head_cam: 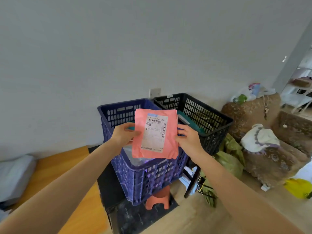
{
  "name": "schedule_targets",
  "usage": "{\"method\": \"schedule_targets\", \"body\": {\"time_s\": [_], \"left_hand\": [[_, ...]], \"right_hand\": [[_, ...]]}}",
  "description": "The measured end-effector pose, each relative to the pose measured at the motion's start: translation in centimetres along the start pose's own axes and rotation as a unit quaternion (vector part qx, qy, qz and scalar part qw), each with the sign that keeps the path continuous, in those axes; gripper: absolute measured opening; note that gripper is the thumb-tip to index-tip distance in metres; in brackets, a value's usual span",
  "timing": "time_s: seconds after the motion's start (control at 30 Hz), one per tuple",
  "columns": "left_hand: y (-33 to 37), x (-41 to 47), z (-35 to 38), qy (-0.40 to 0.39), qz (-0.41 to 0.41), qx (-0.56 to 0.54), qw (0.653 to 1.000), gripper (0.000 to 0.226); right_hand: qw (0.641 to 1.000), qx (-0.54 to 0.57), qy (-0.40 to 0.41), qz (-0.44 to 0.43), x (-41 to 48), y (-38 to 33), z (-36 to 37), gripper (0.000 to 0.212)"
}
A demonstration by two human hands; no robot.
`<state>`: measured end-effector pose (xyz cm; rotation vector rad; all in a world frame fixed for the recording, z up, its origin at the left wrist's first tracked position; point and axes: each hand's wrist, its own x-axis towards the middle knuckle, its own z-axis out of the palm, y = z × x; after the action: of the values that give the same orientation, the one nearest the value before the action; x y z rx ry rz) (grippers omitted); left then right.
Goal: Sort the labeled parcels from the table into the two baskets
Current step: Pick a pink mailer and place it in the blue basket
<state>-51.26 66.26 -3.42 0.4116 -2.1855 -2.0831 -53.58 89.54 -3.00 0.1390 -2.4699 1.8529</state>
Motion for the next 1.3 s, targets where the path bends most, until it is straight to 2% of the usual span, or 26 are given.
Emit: {"method": "schedule_targets", "body": {"time_s": [0.2,0.3,0.47,0.6,0.73,0.8,0.87,0.97,1.03,1.23,1.3], "left_hand": [[-0.6,5.1,0.3,0.046,-0.003,0.069,0.997,0.030],[-1.4,7.2,0.8,0.065,-0.021,0.138,0.988,0.026],[-3.4,9.2,1.6,0.037,-0.080,0.261,0.961,0.014],[-4.4,10.1,2.3,-0.006,-0.185,0.329,0.926,0.018],[-5.8,11.4,3.6,-0.056,-0.239,0.444,0.862,0.009],[-6.7,12.0,4.0,-0.073,-0.265,0.484,0.831,0.013],[-7.7,12.7,4.4,-0.079,-0.290,0.495,0.815,0.019],[-8.8,13.0,4.7,-0.067,-0.301,0.514,0.800,0.010],[-9.6,12.7,4.9,-0.070,-0.305,0.540,0.781,0.021],[-11.3,11.2,5.4,-0.106,-0.303,0.609,0.726,0.010],[-11.1,10.9,5.7,-0.118,-0.315,0.637,0.694,0.025]], "right_hand": [[0.999,-0.015,-0.045,0.012,6.4,1.7,1.6,0.044],[0.996,-0.037,-0.080,0.017,9.6,3.0,2.5,0.042],[0.979,-0.087,-0.177,0.058,13.7,6.4,3.9,0.040],[0.946,-0.125,-0.281,0.098,15.9,8.6,5.0,0.036],[0.895,-0.192,-0.384,0.119,18.1,10.5,6.0,0.025],[0.866,-0.226,-0.428,0.128,18.9,11.4,6.7,0.021],[0.847,-0.241,-0.453,0.141,19.5,12.2,7.3,0.021],[0.811,-0.261,-0.494,0.174,19.9,13.4,8.1,0.017],[0.787,-0.266,-0.518,0.204,19.7,14.3,8.6,0.011],[0.737,-0.265,-0.571,0.245,19.4,16.0,10.3,0.016],[0.729,-0.265,-0.579,0.250,19.6,16.4,10.7,0.009]]}}
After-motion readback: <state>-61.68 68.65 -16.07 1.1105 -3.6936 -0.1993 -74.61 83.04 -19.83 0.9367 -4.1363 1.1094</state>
